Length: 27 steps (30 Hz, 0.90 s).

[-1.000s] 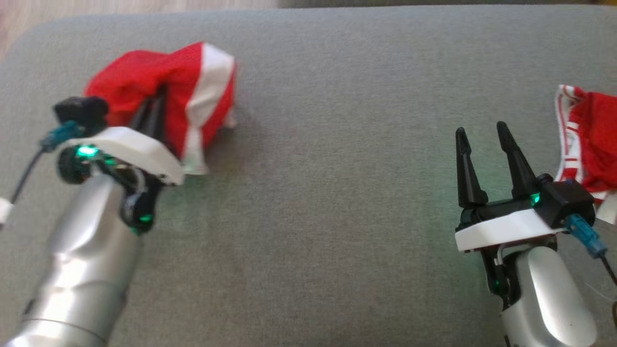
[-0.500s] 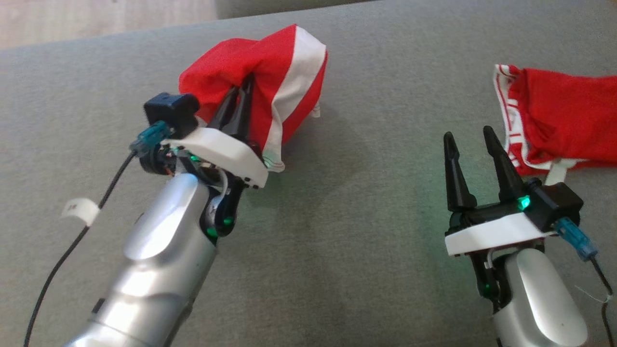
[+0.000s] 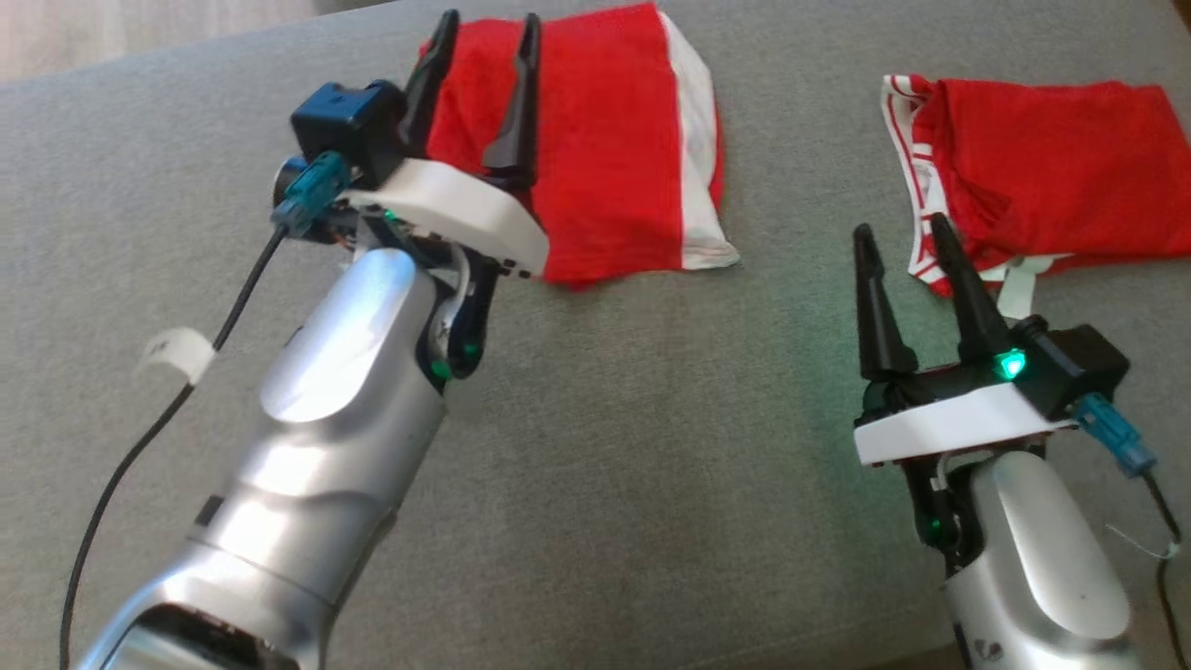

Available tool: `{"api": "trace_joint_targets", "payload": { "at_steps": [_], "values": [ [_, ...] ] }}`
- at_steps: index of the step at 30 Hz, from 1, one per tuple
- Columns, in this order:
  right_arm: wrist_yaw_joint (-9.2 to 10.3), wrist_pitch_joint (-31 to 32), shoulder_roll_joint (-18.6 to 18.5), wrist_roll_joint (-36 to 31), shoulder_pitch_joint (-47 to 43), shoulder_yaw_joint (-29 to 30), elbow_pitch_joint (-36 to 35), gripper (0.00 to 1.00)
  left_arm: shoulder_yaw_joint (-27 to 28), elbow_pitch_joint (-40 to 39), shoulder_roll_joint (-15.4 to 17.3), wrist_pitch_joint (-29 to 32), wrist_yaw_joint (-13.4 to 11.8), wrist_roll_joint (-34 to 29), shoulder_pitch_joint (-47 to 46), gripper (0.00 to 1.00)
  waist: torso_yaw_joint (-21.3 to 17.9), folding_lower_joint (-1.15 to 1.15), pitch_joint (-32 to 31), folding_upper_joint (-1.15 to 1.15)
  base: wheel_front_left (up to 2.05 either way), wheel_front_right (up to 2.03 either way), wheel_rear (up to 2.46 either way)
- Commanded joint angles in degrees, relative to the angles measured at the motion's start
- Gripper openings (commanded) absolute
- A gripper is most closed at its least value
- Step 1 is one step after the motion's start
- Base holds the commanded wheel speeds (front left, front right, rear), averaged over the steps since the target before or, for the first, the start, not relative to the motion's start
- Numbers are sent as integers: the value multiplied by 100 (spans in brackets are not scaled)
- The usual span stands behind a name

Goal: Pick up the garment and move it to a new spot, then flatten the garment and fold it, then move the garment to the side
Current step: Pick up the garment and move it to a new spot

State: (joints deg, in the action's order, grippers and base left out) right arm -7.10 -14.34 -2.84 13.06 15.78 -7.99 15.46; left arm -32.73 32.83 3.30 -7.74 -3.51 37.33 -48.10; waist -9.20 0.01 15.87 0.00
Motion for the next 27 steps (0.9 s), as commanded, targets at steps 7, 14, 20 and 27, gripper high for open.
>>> {"api": "trace_joint_targets", "payload": {
  "at_steps": [7,14,20,27],
  "values": [
    [-39,-64,-4,-166,-44,205,-241,100,527,-217,674,-533,71,-6,327,100,497,-1,-200,0,0,0,0],
    [-39,-63,-4,-344,-269,305,-239,100,593,-840,1329,-700,61,-294,1606,100,949,-1,-412,0,0,0,0],
    [-39,-5,-4,-365,-400,299,-242,100,839,-1644,1338,-723,-150,-571,2707,100,1156,-1,-536,0,0,0,0],
    [-39,38,-4,-358,-438,279,-258,100,1137,-2141,1039,-724,-174,-904,3328,100,1220,-1,-592,0,0,0,0]
  ]
}}
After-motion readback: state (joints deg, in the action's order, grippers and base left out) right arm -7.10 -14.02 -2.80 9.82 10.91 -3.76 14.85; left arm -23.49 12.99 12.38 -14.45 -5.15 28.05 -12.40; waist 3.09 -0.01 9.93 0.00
